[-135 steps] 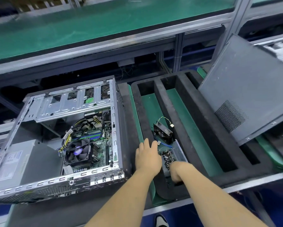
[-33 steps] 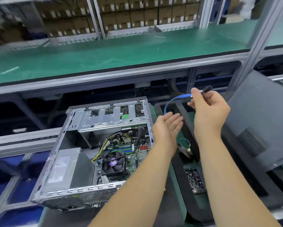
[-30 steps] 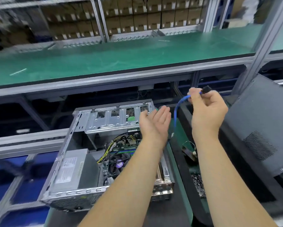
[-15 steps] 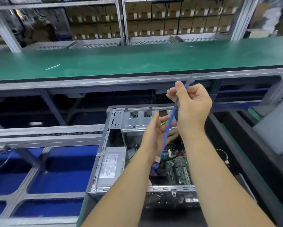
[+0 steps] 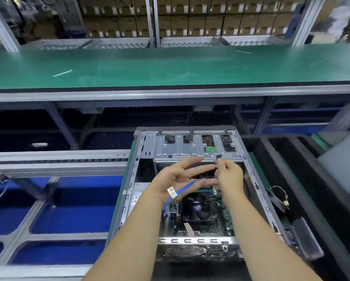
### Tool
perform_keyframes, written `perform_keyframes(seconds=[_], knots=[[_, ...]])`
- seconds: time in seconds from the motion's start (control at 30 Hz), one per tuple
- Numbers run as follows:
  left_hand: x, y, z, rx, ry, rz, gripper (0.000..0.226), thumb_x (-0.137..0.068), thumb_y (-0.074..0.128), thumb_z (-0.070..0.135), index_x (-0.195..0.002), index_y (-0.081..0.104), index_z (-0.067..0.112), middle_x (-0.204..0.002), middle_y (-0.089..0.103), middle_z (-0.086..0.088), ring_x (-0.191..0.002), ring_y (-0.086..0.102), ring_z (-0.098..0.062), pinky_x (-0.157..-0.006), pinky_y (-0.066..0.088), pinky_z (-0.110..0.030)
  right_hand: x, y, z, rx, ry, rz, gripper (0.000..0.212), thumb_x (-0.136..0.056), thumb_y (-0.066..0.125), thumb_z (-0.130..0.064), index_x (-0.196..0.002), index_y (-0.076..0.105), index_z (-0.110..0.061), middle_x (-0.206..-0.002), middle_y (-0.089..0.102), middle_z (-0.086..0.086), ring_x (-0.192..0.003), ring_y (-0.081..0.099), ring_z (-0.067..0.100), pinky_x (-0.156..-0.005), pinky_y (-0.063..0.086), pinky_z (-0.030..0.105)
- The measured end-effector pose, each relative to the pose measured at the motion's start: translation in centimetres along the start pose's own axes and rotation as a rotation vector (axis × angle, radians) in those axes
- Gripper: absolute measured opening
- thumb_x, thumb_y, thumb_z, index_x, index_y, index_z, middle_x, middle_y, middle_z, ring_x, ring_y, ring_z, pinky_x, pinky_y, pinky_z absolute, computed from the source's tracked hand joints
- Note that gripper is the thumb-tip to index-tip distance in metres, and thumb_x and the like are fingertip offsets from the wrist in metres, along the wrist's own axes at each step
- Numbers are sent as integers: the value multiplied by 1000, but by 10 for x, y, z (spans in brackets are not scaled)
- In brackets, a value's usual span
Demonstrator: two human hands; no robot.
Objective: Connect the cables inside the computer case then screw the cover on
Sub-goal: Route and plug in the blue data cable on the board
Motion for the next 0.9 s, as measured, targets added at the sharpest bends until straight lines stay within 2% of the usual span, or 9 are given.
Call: perform_keyframes(seconds=[0.1,0.17,0.27,0.33,0.43,0.5,0.6,0.7,0.9], knots=[[-5,4,-1,76,160,-117,60,-81,35,-24,-132,54,0,-145,43,-33,-131,44,-53,-105,47,-46,1,-2,8,-191,158,-130,25,-105,51,-21,-87,64,-10,-55,45,2,-43,40,14,-42,37,25],[-16,5,1,193,306,-124,57,-83,41,-24,-128,63,1,-142,48,-31,-131,50,-44,-104,48,-42,0,-2,8,-309,208,-205,19,-105,53,-17,-95,65,-6,-63,55,4,-51,49,17,-51,46,30],[-33,6,6,-121,378,256,20,-93,64,18,-110,73,13,-121,69,-15,-92,73,-23,-66,58,-27,-4,-7,11,-522,256,-195,20,-105,51,-8,-88,59,-2,-67,53,6,-52,47,17,-53,51,32],[-37,5,8,-527,347,587,28,-96,59,41,-95,72,16,-95,75,-9,-53,61,-12,-45,43,-20,-6,-12,14,-519,310,-147,19,-105,49,-5,-88,57,-1,-66,47,6,-47,37,14,-43,41,27],[-40,-2,7,-649,389,819,31,-102,53,36,-91,73,16,-78,75,2,-62,62,-12,-58,49,-20,-6,-18,22,-296,359,-82,15,-102,48,-4,-98,62,-1,-62,47,6,-41,32,13,-39,29,24],[-42,-2,4,-417,430,785,18,-102,54,19,-101,68,9,-73,71,-1,-72,64,-19,-66,55,-28,-2,-20,27,-188,379,-52,17,-98,50,-2,-98,66,-3,-57,47,5,-36,33,13,-43,27,27],[-47,2,-10,-230,409,696,23,-106,45,14,-117,59,1,-64,58,-2,-52,49,-14,-50,48,-26,3,-25,30,-107,344,-2,18,-99,55,-10,-89,70,-7,-56,49,5,-37,39,17,-47,29,30],[-51,6,-29,-612,294,740,36,-108,37,29,-111,64,6,-57,47,1,-44,33,-10,-42,28,-22,4,-25,29,-66,318,51,22,-100,56,-18,-86,72,-10,-61,52,5,-51,41,22,-53,33,32],[-53,2,-56,-953,246,735,28,-106,35,20,-100,61,11,-56,49,3,-44,36,-7,-42,29,-18,-2,-18,26,-182,379,73,27,-104,52,-22,-87,71,-13,-63,51,6,-51,38,20,-63,38,37]])
Point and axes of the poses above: each hand's wrist, its own x-axis away from the middle knuckle, its own y-axis out of the palm, z = x × y, the point moved 2 cm from there along -x, towards the middle knuckle
